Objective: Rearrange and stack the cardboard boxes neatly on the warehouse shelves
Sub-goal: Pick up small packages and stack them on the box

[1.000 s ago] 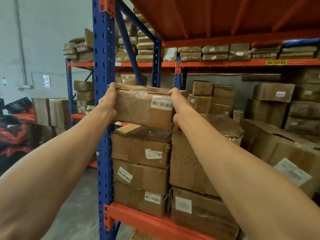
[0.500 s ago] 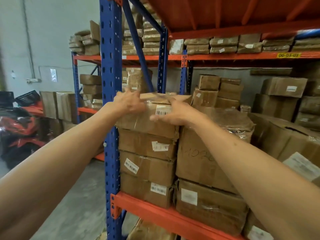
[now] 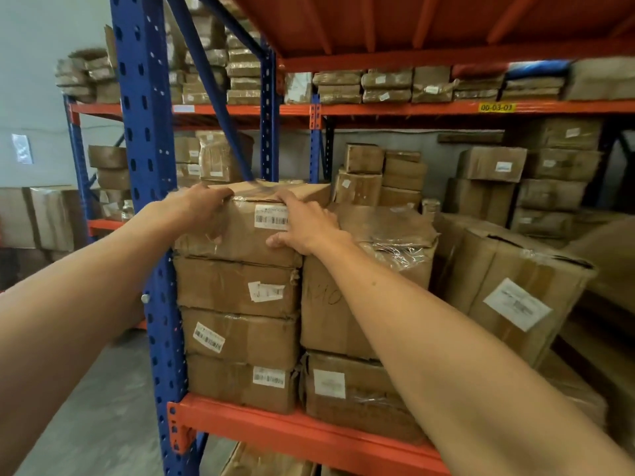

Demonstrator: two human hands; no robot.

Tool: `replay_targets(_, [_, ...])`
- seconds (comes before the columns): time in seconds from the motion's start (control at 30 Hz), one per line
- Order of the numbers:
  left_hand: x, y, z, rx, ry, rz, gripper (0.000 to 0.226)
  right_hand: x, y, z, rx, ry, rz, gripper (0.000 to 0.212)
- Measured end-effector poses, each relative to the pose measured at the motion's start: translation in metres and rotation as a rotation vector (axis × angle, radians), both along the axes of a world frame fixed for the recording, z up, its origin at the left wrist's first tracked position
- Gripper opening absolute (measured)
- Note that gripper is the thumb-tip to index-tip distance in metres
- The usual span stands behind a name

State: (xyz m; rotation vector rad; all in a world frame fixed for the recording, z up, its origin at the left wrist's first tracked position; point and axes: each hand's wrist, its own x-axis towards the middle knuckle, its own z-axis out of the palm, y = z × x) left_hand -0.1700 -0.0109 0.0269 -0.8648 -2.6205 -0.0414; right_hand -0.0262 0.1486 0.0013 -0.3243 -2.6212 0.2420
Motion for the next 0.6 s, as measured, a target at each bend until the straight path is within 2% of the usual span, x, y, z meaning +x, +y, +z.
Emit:
replay_targets(0.1, [0.018, 0.023, -0.004, -0.030, -0.005, 0.051, 0.090, 0.029, 0.019, -0.004, -0.146, 0.077, 0.113, 0.095])
replay_targets(0.2, [0.053, 0.060, -0.004, 0.093, -0.071, -0.159, 0.096, 0.077, 0.056, 0.012, -0.097, 0.236, 0.054, 0.082])
replay_targets(0.3, [0.101, 0.111, 0.002, 0.254, -0.020, -0.374, 0.101, 0.138, 0.105, 0.035, 0.002, 0.411, -0.107, 0.070])
replay_targets(0.37, [0.136, 0.146, 0.005, 0.355, 0.027, -0.541, 0.098, 0.184, 0.143, 0.044, 0.008, 0.487, -0.206, 0.070])
replay_targets(0.43, [0.170, 0.181, 0.005, 0.387, 0.065, -0.699, 0.090, 0.231, 0.181, 0.042, -0.053, 0.497, -0.302, 0.076])
replay_targets(0.5, [0.204, 0.215, 0.000, 0.326, 0.058, -0.821, 0.089, 0.275, 0.215, 0.028, -0.210, 0.443, -0.365, 0.091])
replay_targets(0.6, [0.248, 0.261, -0.010, 0.066, -0.070, -0.842, 0.112, 0.321, 0.254, -0.009, -0.492, 0.274, -0.411, 0.125])
